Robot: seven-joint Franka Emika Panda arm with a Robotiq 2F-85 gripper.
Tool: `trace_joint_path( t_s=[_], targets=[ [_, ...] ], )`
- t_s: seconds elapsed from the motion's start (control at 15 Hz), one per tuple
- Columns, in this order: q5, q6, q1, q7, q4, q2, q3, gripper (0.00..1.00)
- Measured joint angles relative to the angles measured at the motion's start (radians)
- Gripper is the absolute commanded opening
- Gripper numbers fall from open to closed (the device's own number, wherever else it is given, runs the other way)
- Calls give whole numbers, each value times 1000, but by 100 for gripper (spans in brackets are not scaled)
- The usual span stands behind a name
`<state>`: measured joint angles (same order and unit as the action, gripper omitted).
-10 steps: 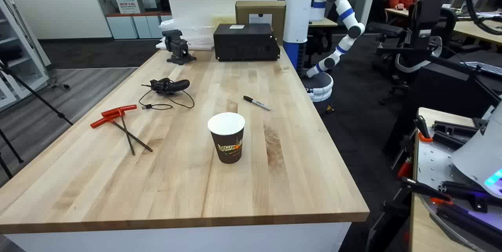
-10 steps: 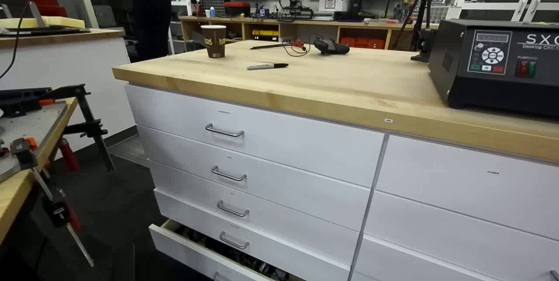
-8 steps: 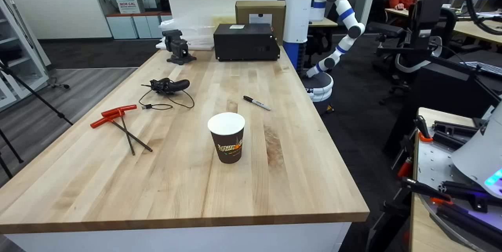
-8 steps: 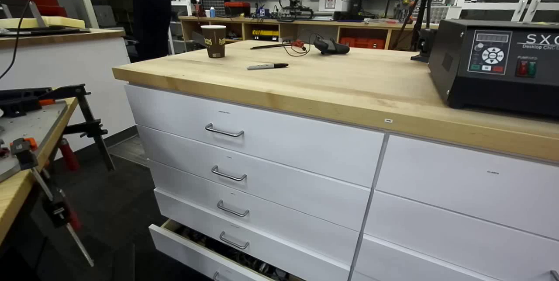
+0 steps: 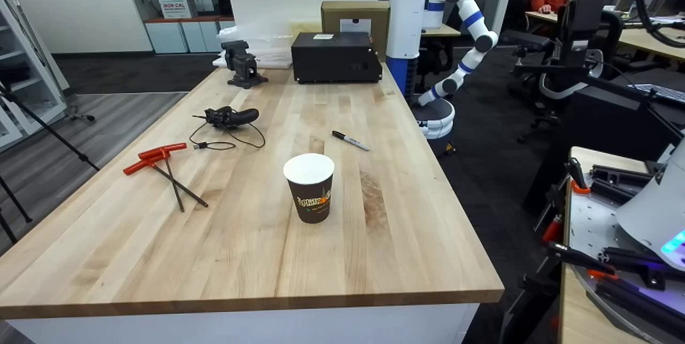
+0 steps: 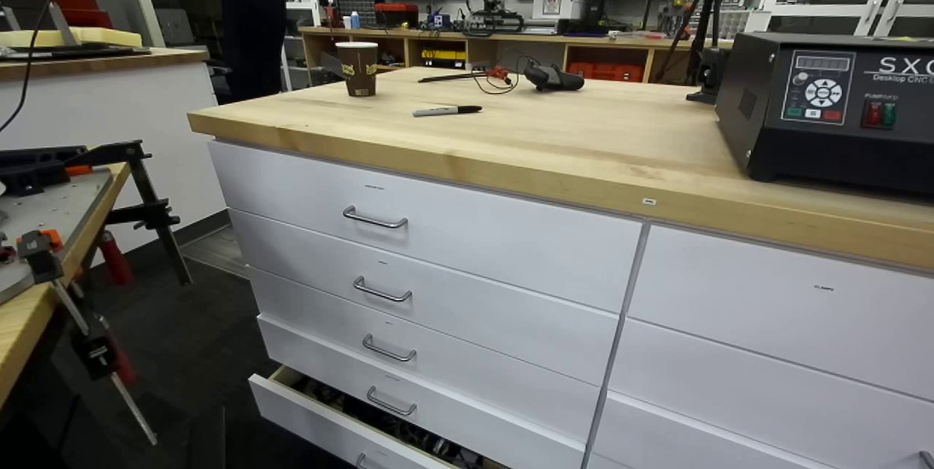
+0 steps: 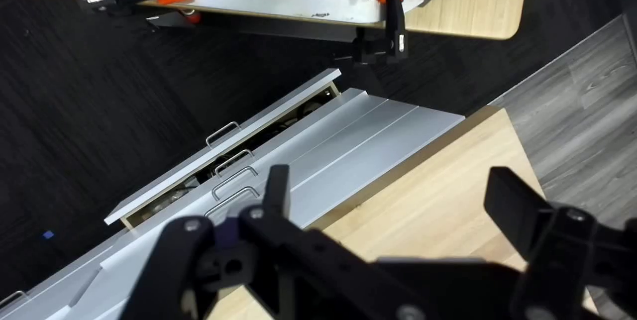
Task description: Put the marker inside the mug cup
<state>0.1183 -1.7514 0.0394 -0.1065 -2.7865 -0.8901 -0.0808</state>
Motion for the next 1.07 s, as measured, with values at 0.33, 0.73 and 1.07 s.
trace_joint_path(
  t_s=[0.33, 0.73, 1.07],
  targets=[
    [-5, -12, -1, -5, 51, 50, 2, 100],
    [-35, -88, -1, -7, 263, 280, 30, 100],
    [-76, -175, -1, 38, 513, 561, 94, 100]
  ],
)
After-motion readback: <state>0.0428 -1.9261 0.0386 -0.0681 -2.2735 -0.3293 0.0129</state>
